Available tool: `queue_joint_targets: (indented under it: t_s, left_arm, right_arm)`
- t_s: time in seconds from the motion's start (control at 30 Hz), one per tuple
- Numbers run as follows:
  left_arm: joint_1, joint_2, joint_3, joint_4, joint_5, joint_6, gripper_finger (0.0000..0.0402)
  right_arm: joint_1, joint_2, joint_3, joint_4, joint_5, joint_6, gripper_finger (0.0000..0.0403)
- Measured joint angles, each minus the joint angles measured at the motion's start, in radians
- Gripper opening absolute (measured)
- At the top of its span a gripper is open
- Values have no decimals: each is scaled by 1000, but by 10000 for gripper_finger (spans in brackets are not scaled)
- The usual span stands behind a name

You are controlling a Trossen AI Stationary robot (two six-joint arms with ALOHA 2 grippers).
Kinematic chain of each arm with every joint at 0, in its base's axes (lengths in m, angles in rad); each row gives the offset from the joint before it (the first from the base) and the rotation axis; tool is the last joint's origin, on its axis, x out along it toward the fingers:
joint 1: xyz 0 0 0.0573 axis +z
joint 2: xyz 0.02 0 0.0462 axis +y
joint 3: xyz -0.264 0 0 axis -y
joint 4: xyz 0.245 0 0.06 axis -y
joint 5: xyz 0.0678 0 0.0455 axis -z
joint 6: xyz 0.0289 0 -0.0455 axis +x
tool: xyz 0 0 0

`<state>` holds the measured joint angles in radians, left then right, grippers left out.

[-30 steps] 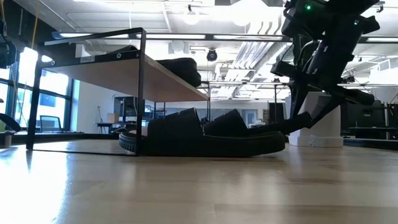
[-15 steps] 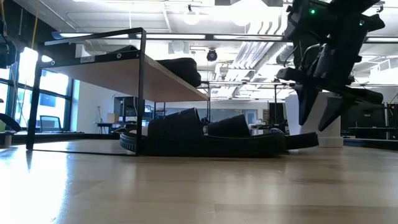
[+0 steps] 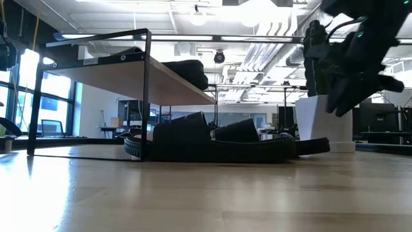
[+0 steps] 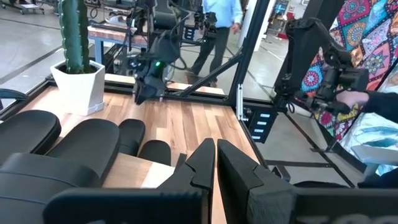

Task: Pick and place slides into the shelf
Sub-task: Put the black slides under the shelf

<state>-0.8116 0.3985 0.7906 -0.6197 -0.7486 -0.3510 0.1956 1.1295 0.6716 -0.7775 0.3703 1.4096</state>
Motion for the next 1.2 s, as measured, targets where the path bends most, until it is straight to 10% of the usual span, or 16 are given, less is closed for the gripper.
queue_joint_targets:
  t_s: [0.17,0.47,1.2]
  left_arm:
    - [0,0,0,-29,0,-29,8]
    - [0,5,0,-42,0,-51,7]
    - [0,23,-1,-42,1,-69,7]
  right_arm:
    - [105,-27,0,-80,10,61,9]
    - [229,63,0,-128,24,248,3]
    - [6,239,0,76,-6,-40,0]
